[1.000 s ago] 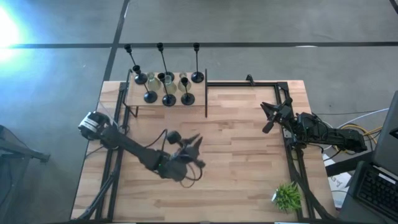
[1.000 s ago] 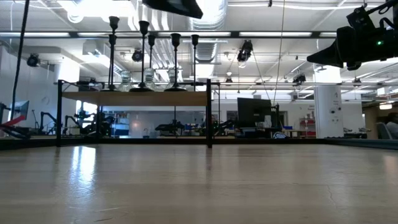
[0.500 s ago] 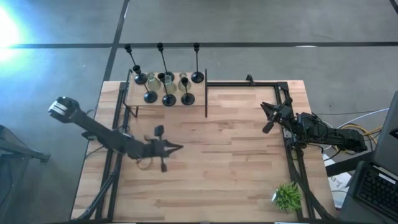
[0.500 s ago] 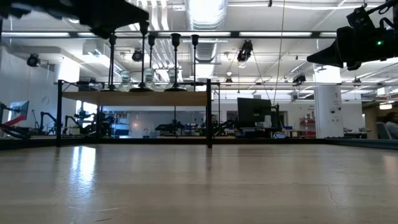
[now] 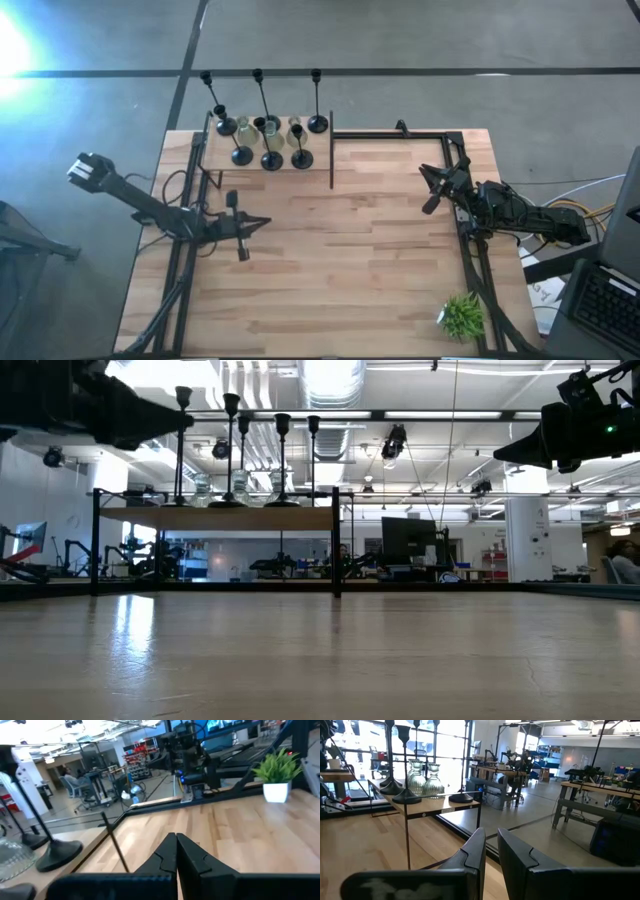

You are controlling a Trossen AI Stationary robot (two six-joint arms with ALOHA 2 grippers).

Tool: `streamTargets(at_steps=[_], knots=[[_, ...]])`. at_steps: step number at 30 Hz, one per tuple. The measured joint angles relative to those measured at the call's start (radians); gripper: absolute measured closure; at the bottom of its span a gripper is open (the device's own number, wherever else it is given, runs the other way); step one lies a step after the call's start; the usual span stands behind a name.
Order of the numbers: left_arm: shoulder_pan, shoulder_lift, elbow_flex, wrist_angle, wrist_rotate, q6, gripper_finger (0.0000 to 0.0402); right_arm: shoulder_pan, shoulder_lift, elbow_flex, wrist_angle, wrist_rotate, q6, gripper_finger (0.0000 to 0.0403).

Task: Pick & Place candle stick holders
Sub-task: Return to Home Position

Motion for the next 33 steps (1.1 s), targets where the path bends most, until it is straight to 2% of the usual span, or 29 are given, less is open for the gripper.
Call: streamTargets(at_steps=[5,8,11,16,19,21,30,33], knots=[[0.021,0.0,-0.015,0.009,0.058,-0.002,0.04,0.0,0.0,0.0,0.0,0.0,0.0,0.036],[0.082,-0.003,-0.006,-0.04,0.1,-0.003,0.04,0.0,0.0,0.0,0.0,0.0,0.0,0.036],[0.195,-0.037,-0.007,-0.093,0.252,-0.022,0.0401,0.0,0.0,0.0,0.0,0.0,0.0,0.036],[0.434,-0.089,-0.009,-0.139,0.566,-0.093,0.0401,0.0,0.0,0.0,0.0,0.0,0.0,0.036],[0.515,-0.147,-0.017,-0.222,0.668,-0.121,0.0401,0.0,0.0,0.0,0.0,0.0,0.0,0.036],[0.521,-0.196,-0.028,-0.279,0.685,-0.145,0.0401,0.0,0.0,0.0,0.0,0.0,0.0,0.036],[0.497,-0.399,-0.145,-0.311,0.684,-0.154,0.0401,0.0,0.0,0.0,0.0,0.0,0.0,0.036],[0.488,-0.477,-0.148,-0.398,0.682,-0.155,0.0401,0.0,0.0,0.0,0.0,0.0,0.0,0.036]])
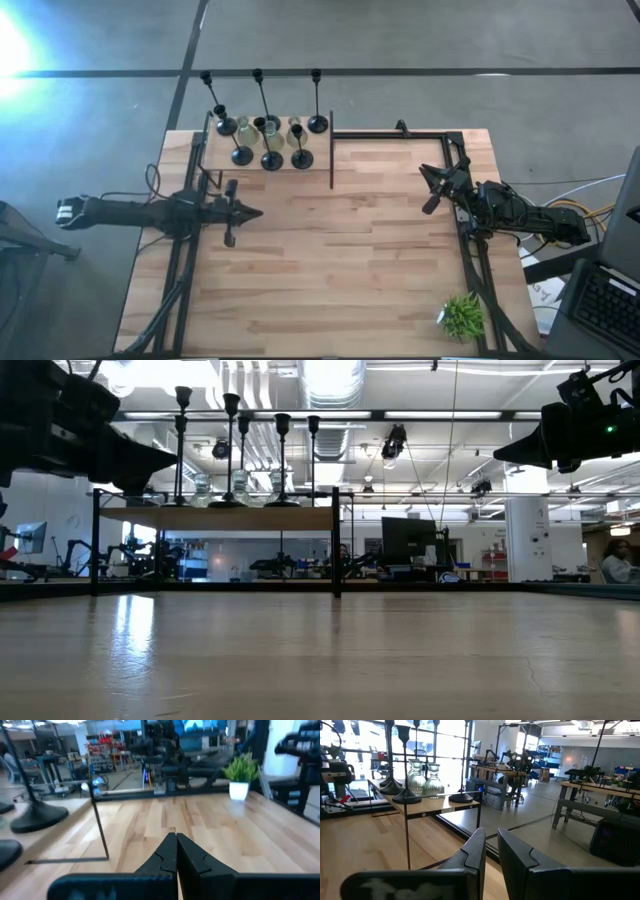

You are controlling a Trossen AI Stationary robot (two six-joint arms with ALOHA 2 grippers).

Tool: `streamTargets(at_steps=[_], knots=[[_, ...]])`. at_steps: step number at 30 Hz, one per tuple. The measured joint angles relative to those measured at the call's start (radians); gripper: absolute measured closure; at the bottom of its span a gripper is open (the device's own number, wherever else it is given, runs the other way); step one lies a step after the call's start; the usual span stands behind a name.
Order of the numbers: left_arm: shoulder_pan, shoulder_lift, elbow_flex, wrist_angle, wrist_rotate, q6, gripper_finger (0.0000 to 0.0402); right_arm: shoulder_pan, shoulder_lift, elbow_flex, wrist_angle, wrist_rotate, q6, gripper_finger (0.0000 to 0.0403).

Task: Pick & Place candle stick holders
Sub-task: Return to Home Position

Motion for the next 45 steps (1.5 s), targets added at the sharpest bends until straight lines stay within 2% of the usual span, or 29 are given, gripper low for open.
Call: streamTargets(at_steps=[6,10,21,45], knots=[[0.0,-0.119,-0.002,-0.122,-0.01,-0.005,0.0401,0.0,0.0,0.0,0.0,0.0,0.0,0.036],[0.0,-0.201,-0.002,-0.275,-0.017,-0.006,0.0401,0.0,0.0,0.0,0.0,0.0,0.0,0.036],[0.001,-0.325,-0.002,-0.305,-0.034,-0.007,0.0392,0.0,0.0,0.0,0.0,0.0,0.0,0.036],[0.0,-0.315,-0.005,-0.284,-0.039,-0.01,0.0388,0.0,0.0,0.0,0.0,0.0,0.0,0.036]])
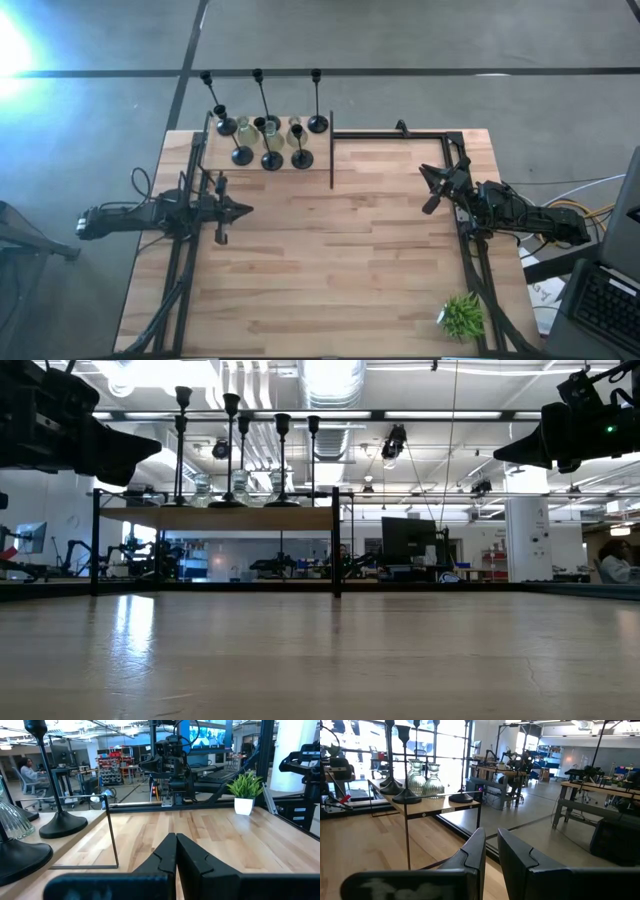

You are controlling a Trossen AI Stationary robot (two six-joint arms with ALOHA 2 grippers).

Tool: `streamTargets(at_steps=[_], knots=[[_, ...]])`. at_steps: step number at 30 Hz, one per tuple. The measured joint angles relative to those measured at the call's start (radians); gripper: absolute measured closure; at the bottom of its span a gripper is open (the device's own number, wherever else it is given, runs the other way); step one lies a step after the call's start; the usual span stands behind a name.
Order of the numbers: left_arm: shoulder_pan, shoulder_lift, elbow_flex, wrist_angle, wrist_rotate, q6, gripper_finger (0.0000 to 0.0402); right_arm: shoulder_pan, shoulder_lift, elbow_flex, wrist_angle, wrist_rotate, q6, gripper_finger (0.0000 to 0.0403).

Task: Pick & Place candle stick holders
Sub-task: Return to Home Position

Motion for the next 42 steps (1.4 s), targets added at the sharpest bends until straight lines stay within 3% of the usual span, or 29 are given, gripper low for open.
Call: streamTargets(at_steps=[40,42], knots=[[0.0,0.0,0.0,0.0,0.001,0.0,0.0388,0.0,0.005,-0.069,-0.018,0.0,-0.04,0.036],[0.0,0.0,0.0,0.0,0.002,0.0,0.0388,0.0,0.005,-0.071,-0.018,-0.017,0.035,0.036]])
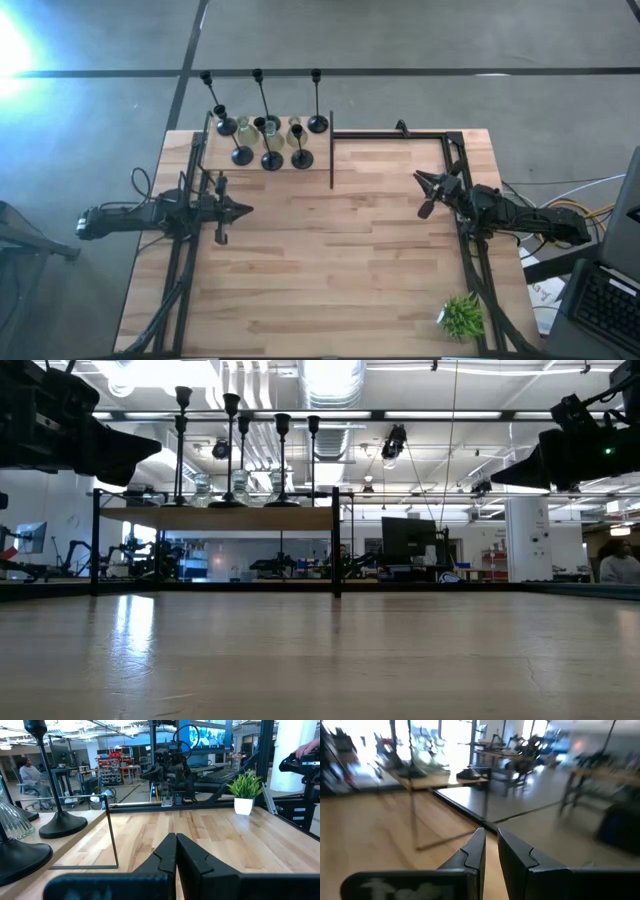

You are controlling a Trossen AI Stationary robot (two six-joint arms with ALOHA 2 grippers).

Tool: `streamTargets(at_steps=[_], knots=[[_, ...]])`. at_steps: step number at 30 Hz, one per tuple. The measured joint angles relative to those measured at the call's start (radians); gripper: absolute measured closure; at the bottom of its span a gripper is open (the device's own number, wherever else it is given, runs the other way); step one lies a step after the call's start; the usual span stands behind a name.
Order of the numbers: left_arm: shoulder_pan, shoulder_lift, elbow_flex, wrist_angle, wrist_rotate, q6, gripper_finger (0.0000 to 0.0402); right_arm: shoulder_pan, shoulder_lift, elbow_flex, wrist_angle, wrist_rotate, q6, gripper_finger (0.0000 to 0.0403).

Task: Pick & Place candle stick holders
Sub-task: Return to Home Position

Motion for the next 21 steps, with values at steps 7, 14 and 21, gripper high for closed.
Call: streamTargets(at_steps=[7,14,21], knots=[[0.0,0.0,0.0,0.0,0.0,0.0,0.0388,0.0,-0.014,-0.001,0.001,-0.13,0.113,0.036],[0.0,0.001,0.0,0.0,0.0,0.0,0.0388,-0.001,-0.054,-0.009,-0.009,-0.671,0.016,0.036],[0.0,0.004,0.0,0.0,0.0,0.0,0.0388,-0.016,-0.054,-0.022,0.012,-0.575,0.139,0.036]])
